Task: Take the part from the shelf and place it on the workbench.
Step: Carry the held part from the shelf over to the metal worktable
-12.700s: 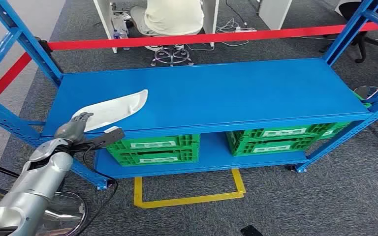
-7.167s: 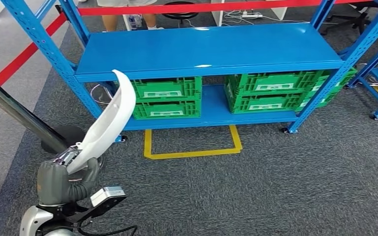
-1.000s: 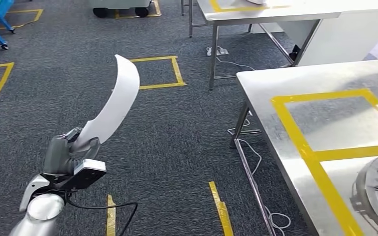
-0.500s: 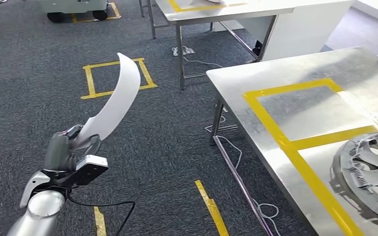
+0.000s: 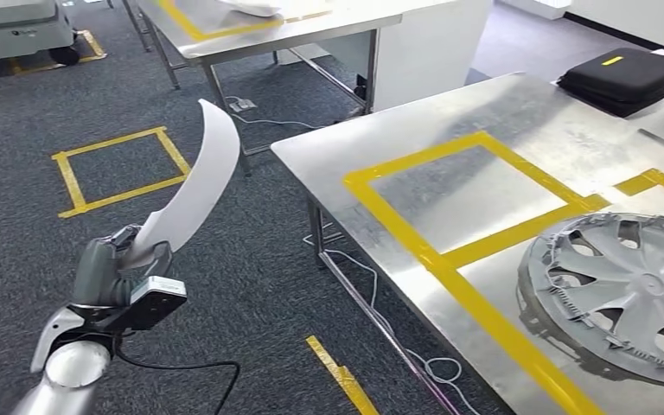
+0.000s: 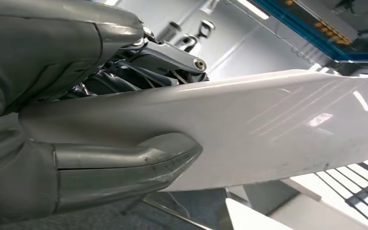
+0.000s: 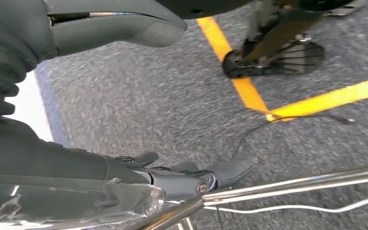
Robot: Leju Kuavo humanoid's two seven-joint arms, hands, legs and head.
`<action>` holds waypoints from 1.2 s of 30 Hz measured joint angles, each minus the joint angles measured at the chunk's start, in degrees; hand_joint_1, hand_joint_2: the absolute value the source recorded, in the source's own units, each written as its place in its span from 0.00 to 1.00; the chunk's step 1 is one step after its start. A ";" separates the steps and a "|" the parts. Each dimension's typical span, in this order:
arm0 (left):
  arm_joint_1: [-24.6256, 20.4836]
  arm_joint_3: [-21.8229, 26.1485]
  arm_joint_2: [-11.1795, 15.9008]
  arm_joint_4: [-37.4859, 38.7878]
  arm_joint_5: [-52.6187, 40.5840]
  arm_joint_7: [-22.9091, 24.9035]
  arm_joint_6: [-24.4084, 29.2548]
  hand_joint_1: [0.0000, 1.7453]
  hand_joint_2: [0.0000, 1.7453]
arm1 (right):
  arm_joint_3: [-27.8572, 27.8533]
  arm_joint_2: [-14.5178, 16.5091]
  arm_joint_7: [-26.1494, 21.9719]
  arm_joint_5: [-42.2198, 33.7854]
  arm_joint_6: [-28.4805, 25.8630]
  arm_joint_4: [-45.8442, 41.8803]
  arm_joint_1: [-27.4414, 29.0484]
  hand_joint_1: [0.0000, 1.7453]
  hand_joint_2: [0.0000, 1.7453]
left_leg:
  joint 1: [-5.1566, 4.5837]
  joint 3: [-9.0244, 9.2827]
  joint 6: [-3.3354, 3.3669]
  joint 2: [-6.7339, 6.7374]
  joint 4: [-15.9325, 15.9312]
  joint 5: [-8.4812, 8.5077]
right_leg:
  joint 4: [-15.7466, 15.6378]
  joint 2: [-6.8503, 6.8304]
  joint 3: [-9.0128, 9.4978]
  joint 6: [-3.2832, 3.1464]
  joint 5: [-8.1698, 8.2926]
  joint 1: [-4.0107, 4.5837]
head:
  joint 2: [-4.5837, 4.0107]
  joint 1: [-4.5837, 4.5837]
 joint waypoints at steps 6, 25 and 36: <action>-0.22 0.19 -0.16 -0.08 -0.16 0.06 0.41 1.00 1.00 | -0.20 -0.02 0.11 0.29 0.11 0.02 -0.24 0.00 1.00 | -0.25 4.51 2.46 1.26 -3.81 -3.58 | 5.04 -2.71 -2.02 2.38 -0.89 -0.34 | 0.01 0.10; -0.05 0.31 -0.19 -0.02 -1.63 0.06 1.90 1.00 1.00 | -0.26 -0.13 0.30 0.76 0.17 0.02 -0.39 0.00 1.00 | -0.42 3.58 -0.29 3.46 10.98 -16.36 | 1.70 -4.01 -10.00 -0.98 7.67 0.32 | 0.01 0.53; -0.40 0.18 0.16 -0.02 -2.34 -0.06 2.11 1.00 1.00 | -0.30 0.07 0.31 1.19 0.17 0.02 0.02 0.00 1.00 | -0.13 3.76 2.33 0.42 -2.90 -3.69 | 2.98 0.37 -9.80 2.18 5.73 -0.20 | 0.01 0.79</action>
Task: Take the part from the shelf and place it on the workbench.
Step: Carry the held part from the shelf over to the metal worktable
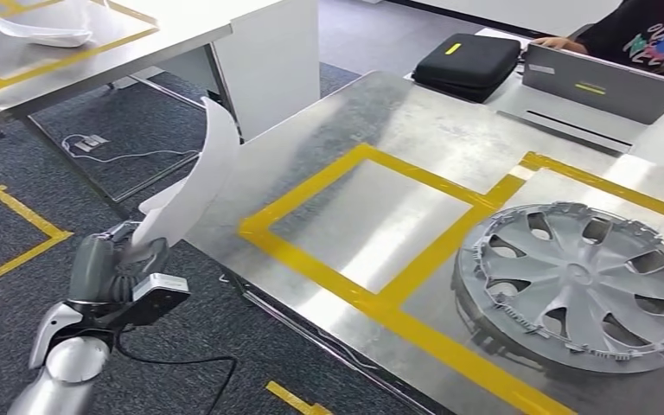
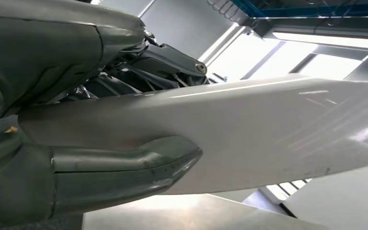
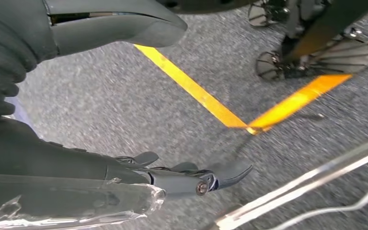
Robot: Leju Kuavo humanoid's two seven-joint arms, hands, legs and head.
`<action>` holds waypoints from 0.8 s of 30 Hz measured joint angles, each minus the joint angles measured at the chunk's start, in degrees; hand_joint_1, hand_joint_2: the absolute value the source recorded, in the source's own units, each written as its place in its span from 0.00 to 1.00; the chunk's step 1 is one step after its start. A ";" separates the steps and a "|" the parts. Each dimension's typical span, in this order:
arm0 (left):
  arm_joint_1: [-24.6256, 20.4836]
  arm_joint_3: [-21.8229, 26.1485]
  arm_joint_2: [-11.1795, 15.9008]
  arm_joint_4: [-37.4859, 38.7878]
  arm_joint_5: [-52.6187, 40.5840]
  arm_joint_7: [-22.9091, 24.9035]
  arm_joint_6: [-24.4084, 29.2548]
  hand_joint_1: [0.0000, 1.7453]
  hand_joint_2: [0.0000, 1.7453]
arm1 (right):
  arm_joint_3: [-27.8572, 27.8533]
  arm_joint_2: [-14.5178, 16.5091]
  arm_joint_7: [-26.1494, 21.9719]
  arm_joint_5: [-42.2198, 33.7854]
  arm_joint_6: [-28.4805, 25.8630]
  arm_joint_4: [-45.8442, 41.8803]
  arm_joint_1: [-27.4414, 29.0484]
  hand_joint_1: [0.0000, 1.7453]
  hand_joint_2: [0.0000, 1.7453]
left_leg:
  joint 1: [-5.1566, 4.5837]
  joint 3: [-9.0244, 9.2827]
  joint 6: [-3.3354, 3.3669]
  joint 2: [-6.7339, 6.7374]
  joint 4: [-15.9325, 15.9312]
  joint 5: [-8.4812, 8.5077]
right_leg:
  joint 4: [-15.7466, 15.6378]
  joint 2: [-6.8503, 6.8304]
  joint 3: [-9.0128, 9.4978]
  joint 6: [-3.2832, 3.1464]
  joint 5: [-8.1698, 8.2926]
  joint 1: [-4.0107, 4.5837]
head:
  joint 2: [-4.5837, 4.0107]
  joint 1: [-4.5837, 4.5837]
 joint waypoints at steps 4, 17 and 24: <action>0.08 -0.01 0.09 0.01 -0.25 -0.02 0.14 1.00 1.00 | -0.05 0.05 -0.01 0.21 0.10 0.00 -0.45 0.00 1.00 | -0.35 0.30 0.62 3.23 -0.38 0.07 | 12.48 -5.83 -5.96 0.81 -6.15 -0.05 | 0.00 0.42; -1.07 -0.07 0.63 0.26 -1.31 0.00 0.29 1.00 1.00 | -0.19 0.09 -0.16 1.02 0.26 0.00 -0.52 0.00 1.00 | -0.29 -0.89 -2.09 4.25 5.25 -4.81 | -2.99 -6.74 3.98 -2.00 -0.42 0.16 | 0.00 -0.09; -3.74 -0.07 0.93 3.04 -3.87 1.57 0.96 1.00 1.00 | -0.18 0.09 -0.26 2.26 0.65 0.00 -0.62 0.00 1.00 | 0.10 -2.27 -1.98 1.09 6.04 -1.52 | -2.45 -1.79 3.94 -1.94 -0.40 0.25 | 0.00 -0.22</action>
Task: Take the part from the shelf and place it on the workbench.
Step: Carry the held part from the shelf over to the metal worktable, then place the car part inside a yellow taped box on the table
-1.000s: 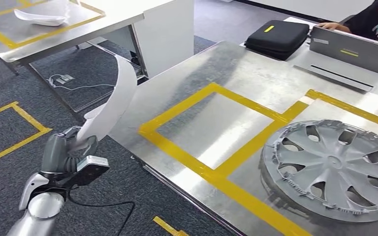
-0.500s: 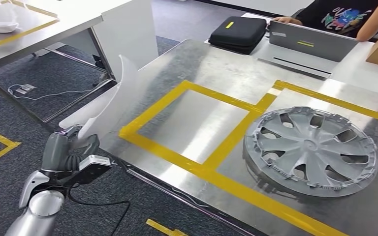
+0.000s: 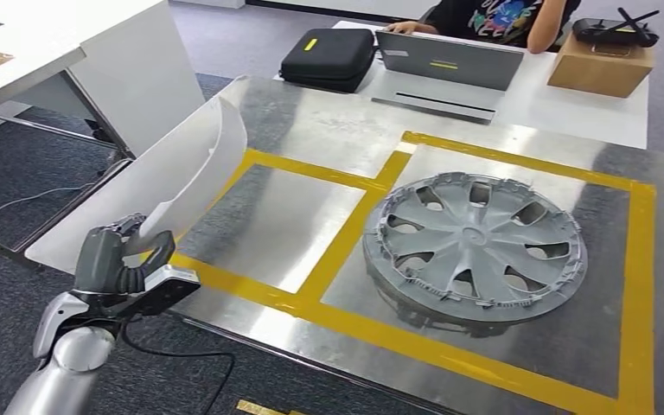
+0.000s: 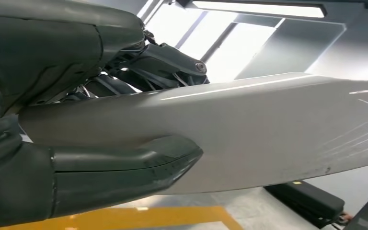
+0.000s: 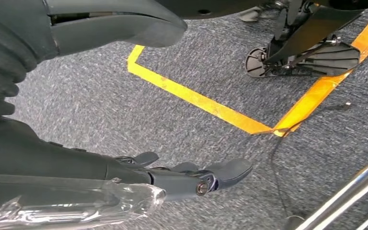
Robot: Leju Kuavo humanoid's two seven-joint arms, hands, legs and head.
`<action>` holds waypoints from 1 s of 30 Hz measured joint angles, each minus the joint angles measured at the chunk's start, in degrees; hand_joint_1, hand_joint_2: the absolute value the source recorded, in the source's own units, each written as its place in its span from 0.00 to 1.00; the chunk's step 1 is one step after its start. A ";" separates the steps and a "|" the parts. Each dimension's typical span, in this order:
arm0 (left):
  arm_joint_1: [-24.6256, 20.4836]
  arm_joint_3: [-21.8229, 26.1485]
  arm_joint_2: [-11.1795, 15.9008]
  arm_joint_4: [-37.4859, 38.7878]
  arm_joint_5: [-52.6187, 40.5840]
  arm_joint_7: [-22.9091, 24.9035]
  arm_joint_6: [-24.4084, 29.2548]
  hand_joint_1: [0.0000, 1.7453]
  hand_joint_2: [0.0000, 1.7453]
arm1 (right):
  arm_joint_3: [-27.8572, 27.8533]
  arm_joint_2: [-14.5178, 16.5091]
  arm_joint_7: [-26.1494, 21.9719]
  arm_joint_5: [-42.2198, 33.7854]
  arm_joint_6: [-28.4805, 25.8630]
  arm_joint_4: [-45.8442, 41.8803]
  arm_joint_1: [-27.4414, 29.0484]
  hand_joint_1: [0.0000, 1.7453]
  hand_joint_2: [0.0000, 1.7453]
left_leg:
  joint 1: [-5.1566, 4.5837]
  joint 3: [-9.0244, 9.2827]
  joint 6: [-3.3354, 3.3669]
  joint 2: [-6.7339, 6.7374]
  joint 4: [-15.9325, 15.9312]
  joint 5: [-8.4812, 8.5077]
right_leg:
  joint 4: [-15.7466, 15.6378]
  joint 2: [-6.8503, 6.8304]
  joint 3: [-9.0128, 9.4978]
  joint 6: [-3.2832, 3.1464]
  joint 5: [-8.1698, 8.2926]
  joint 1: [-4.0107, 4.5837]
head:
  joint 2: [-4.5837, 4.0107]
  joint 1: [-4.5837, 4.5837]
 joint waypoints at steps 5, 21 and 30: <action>-4.45 0.01 -0.21 3.48 -2.51 1.84 2.27 1.00 1.00 | -0.16 0.01 -0.12 0.42 -0.02 0.00 0.06 0.00 1.00 | -0.13 2.23 1.23 -1.20 -6.01 1.76 | 0.15 2.55 -1.35 1.78 0.58 -0.46 | 0.00 0.04; -9.07 1.66 0.49 12.81 -10.03 3.76 10.81 1.00 1.00 | -1.16 -0.27 1.32 3.17 1.18 0.01 -0.27 0.00 1.00 | -0.71 2.84 0.36 7.32 -6.14 0.94 | 0.16 -6.28 -0.27 0.77 -0.64 0.21 | 0.00 0.65; -9.53 3.39 1.93 15.66 -15.32 6.55 12.15 1.00 1.00 | -1.11 -0.38 -3.25 4.05 2.76 0.02 -0.77 0.00 1.00 | -0.31 -2.73 0.26 1.56 2.77 -0.13 | -0.09 -2.10 0.36 -0.37 -0.57 0.21 | 0.00 0.34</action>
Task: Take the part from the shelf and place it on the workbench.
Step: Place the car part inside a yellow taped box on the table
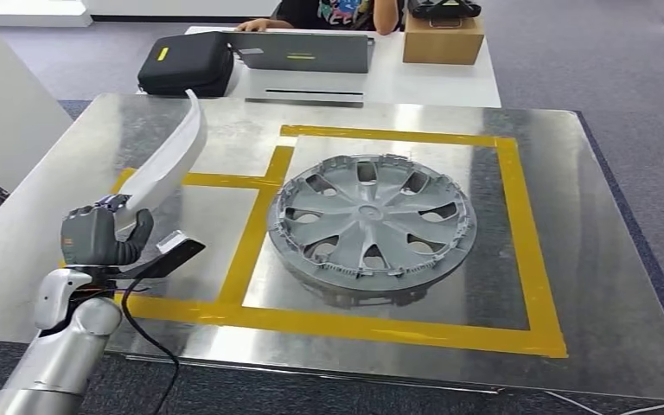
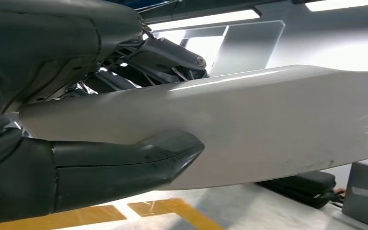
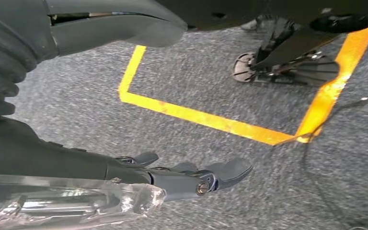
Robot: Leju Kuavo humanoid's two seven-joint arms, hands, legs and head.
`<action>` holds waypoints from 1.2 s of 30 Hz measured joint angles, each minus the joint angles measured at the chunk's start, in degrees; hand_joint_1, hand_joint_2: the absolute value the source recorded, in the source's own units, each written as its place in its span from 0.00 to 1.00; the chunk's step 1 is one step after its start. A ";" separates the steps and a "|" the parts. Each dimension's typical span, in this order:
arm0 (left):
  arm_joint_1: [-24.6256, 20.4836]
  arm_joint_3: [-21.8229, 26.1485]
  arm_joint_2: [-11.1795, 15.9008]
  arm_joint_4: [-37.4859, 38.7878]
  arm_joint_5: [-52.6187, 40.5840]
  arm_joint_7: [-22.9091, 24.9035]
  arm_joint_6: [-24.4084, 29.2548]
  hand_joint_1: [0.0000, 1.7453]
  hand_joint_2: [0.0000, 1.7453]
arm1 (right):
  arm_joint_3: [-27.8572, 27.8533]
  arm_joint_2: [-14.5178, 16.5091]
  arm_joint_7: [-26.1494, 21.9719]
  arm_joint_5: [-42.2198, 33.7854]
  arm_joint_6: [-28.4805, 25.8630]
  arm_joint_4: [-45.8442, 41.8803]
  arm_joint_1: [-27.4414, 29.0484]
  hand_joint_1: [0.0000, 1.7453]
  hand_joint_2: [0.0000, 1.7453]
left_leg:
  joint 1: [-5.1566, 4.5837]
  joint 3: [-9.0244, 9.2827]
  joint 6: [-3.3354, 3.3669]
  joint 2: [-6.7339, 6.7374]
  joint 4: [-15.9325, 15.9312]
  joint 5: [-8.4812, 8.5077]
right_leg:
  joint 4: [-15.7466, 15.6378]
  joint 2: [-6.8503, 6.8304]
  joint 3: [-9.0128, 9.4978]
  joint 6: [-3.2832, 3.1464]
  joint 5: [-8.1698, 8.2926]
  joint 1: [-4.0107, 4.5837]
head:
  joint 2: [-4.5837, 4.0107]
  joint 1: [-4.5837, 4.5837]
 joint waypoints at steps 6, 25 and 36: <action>-2.55 1.04 0.57 4.00 -5.14 3.41 1.13 1.00 1.00 | 0.02 -0.09 -0.84 0.11 0.78 0.00 -0.13 0.00 1.00 | -0.36 3.69 0.48 -0.75 -9.15 3.16 | 0.30 0.45 -0.28 0.37 -0.31 0.25 | 0.00 0.12; -12.59 1.29 4.16 28.01 -19.25 11.97 -0.69 1.00 1.00 | -1.08 -0.04 1.28 -0.91 2.74 0.04 -0.05 0.00 1.00 | -0.48 3.72 0.81 -0.80 -9.09 3.26 | -0.29 0.32 -0.02 0.96 0.13 0.12 | 0.00 0.09; -13.19 1.03 4.43 30.40 -20.46 12.74 -1.52 0.00 1.00 | -1.36 -0.02 -0.04 -0.48 2.66 0.04 -0.12 0.00 0.00 | -0.36 3.73 0.75 -0.80 -9.10 3.29 | -0.18 0.33 -0.07 0.94 0.11 0.24 | 0.00 0.09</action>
